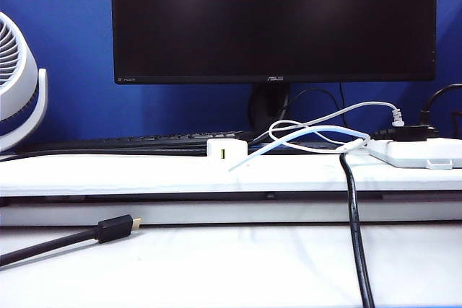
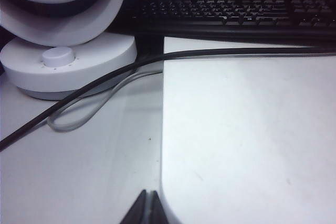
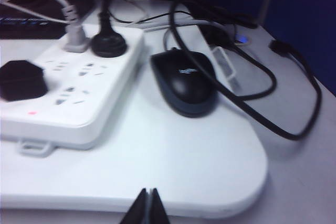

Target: Pick up the Type-C charging cable and the charging base, insert one end of the Type-C charger into the corresponding slot on the base, and finally place the plugged-in charger back on the table.

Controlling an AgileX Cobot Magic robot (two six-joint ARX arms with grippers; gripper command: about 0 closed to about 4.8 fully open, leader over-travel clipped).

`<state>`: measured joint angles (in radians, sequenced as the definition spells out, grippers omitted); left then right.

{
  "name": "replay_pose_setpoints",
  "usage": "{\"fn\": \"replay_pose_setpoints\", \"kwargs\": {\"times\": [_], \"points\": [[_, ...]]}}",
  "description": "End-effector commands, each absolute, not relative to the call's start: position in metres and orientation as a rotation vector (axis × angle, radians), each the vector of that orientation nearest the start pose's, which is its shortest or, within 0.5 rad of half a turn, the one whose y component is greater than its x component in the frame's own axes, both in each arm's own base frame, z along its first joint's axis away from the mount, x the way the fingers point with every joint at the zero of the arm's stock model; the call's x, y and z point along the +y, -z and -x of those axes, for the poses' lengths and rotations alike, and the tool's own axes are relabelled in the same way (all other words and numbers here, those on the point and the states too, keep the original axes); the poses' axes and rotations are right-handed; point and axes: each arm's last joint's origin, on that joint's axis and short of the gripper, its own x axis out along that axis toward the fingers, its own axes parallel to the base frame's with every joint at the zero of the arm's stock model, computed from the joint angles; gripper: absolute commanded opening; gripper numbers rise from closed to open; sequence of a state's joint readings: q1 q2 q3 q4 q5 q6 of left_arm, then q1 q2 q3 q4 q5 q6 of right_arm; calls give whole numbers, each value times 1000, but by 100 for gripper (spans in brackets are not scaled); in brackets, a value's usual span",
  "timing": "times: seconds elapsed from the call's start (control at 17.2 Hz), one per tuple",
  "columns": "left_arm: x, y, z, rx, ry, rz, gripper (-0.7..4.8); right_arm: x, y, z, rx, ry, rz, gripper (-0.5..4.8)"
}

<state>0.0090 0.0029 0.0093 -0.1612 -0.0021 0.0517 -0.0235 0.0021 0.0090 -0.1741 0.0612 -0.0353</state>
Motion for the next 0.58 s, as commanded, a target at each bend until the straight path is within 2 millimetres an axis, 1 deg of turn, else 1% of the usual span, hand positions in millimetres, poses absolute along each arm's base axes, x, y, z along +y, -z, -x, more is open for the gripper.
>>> {"fn": "replay_pose_setpoints", "kwargs": {"times": [0.06,0.17,0.58], "points": [[1,-150,-96,163,-3,-51,-1,-1,-147,-96,177,31,105,0],[1,-150,-96,163,-3,-51,-1,-1,-147,-96,176,43,41,0],[1,-150,-96,163,-3,-51,-1,-2,-148,-96,168,46,34,0]]}}
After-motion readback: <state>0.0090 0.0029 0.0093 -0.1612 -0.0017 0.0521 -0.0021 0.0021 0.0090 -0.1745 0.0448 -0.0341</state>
